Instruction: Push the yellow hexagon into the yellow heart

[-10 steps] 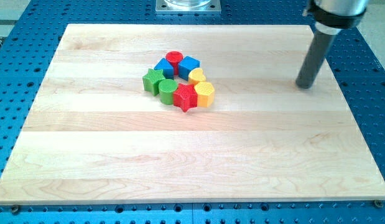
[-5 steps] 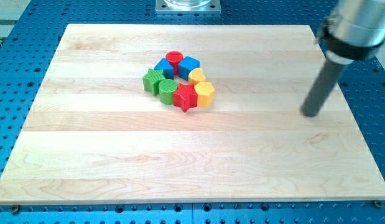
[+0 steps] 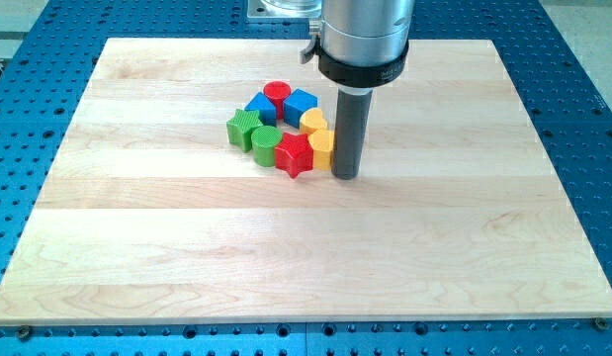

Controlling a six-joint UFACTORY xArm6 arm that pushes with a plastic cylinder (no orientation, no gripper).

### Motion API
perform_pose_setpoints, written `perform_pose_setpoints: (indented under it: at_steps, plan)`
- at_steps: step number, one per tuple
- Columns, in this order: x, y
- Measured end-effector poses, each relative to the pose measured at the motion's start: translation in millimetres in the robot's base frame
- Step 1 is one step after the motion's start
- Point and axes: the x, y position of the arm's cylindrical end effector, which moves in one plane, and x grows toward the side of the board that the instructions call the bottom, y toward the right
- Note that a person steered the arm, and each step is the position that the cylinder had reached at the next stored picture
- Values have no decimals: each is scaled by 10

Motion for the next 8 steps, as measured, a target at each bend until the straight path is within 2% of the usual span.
perform_pose_setpoints:
  at_steps: [3, 4, 6, 8]
  plan:
    - [5, -142]
    - [184, -81]
    - [529, 326]
    - [639, 539]
